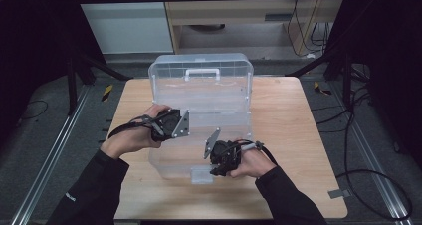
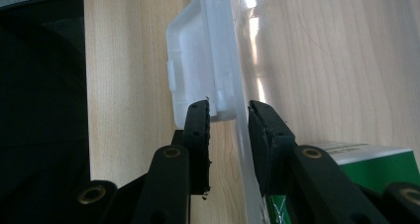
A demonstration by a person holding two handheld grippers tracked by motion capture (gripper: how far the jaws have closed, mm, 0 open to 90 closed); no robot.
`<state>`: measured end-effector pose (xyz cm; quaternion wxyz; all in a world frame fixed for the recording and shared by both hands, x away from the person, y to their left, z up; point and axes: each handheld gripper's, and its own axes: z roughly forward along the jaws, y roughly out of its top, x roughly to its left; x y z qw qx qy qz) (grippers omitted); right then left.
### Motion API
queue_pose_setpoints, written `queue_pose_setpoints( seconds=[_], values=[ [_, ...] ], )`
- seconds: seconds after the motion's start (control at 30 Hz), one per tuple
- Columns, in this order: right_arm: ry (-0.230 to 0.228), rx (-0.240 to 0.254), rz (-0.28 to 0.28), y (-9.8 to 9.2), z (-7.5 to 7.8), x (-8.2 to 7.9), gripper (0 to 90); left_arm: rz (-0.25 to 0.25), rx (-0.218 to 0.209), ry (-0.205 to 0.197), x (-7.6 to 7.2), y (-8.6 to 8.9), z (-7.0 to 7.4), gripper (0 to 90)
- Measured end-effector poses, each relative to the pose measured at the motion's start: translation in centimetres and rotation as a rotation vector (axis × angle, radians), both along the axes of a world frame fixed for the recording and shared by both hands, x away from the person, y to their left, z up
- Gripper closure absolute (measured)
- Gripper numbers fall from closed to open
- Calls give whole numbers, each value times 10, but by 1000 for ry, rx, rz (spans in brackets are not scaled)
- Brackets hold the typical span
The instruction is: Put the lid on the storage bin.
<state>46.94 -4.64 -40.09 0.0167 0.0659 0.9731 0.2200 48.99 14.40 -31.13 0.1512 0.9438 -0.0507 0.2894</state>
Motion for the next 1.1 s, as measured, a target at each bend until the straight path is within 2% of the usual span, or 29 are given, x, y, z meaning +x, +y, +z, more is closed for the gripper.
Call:
queue_pose_setpoints(
  seconds=[0.33, 0.43, 0.5, 0.53, 0.63, 0.67, 0.7, 0.77, 0.8, 0.83, 0.87, 0.9, 0.93, 0.97, 1.0, 1.03, 1.1],
  values=[
    [-17, -2, -8, 0, 0, -3, 704, 4, 0, 25, -4, 0, -1, 814],
    [-32, -4, -15, 1, 1, -4, 702, 7, -13, 40, -4, 2, -1, 811],
    [-52, 12, -33, -1, 4, -6, 701, 8, -18, 38, -4, 2, -2, 810],
    [-64, 44, -47, -5, 9, -7, 666, 9, -15, 37, -4, 2, -2, 810],
    [-78, 66, -61, -10, 14, -10, 686, 9, -5, 36, -5, 1, -2, 810],
    [-107, 98, -86, -18, 18, -12, 712, 9, -4, 35, -5, 1, -2, 810],
    [-107, 98, -86, -18, 18, -12, 712, 10, -4, 35, -5, 1, -2, 810],
    [-119, 156, -120, -28, 24, -13, 760, 11, -8, 35, -6, 2, -2, 810],
    [-124, 214, -173, -40, 29, -14, 826, 11, -8, 35, -6, 2, -2, 809],
    [-124, 214, -173, -40, 29, -14, 826, 11, -7, 35, -6, 2, -2, 809],
    [-129, 279, -235, -52, 34, -14, 878, 12, -7, 35, -6, 2, -2, 809],
    [-129, 279, -235, -52, 34, -14, 878, 12, -7, 35, -6, 2, -2, 809],
    [-133, 305, -257, -58, 37, -15, 899, 12, -8, 36, -7, 2, -2, 809],
    [-136, 342, -280, -64, 39, -15, 900, 10, -14, 36, -6, 2, -3, 808],
    [-125, 420, -325, -76, 43, -16, 900, 12, -13, 39, -6, 2, -3, 805],
    [-125, 420, -325, -76, 43, -16, 900, 12, -16, 40, -6, 2, -3, 805],
    [-138, 474, -359, -86, 47, -17, 900, 12, -17, 39, -6, 2, -3, 804]
  ],
)
